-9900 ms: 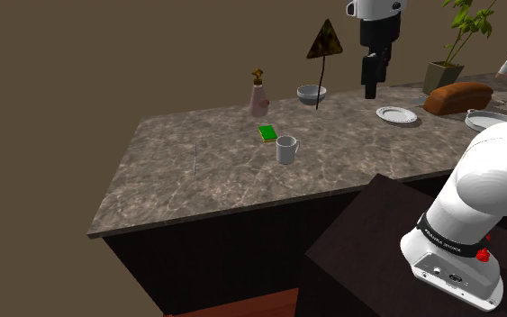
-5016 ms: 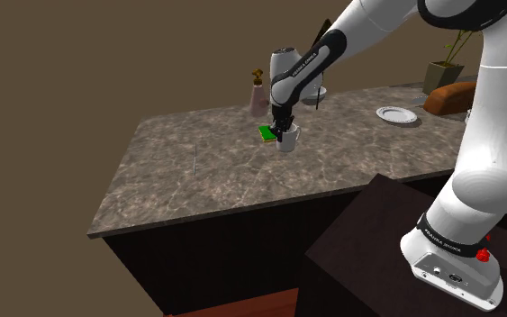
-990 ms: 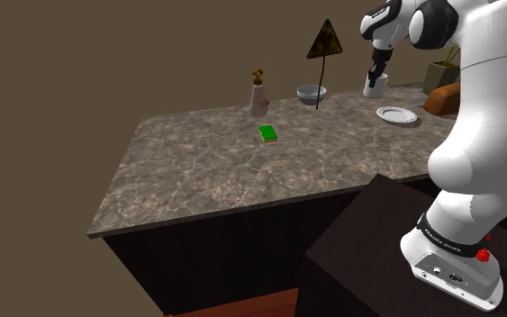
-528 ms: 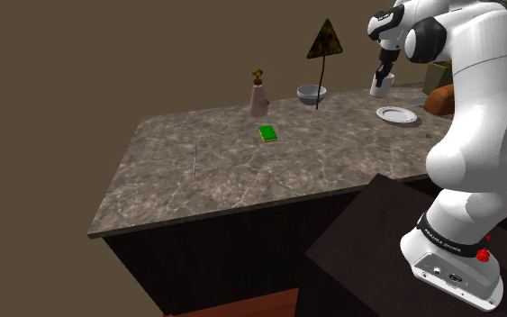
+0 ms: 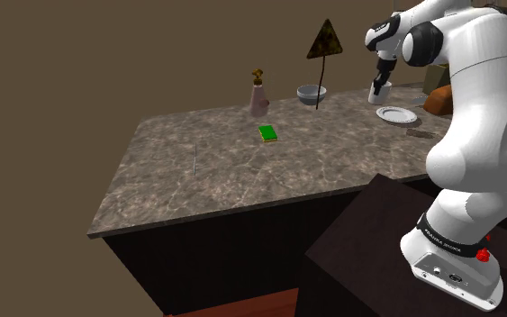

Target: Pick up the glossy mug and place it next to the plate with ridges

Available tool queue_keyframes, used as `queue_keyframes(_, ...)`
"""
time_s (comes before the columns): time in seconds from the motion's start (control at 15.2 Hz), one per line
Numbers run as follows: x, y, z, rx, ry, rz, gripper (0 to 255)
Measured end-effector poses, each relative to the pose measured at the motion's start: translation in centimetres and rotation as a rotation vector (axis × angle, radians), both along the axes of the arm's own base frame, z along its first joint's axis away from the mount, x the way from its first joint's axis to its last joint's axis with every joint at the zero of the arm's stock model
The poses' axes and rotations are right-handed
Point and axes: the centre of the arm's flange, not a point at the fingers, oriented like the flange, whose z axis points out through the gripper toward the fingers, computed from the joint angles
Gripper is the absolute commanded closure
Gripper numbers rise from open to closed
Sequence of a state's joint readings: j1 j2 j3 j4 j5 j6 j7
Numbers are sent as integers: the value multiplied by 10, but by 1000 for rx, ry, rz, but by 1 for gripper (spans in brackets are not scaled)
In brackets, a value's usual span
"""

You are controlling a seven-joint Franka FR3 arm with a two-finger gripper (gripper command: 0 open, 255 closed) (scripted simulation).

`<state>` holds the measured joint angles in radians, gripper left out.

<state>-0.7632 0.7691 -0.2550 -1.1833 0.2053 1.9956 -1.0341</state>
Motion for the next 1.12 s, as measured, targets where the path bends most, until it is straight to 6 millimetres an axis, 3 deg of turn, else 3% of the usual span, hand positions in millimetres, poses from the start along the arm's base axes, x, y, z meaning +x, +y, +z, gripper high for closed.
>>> queue_keyframes(1.12,0,2,-89,0,0,0,255)
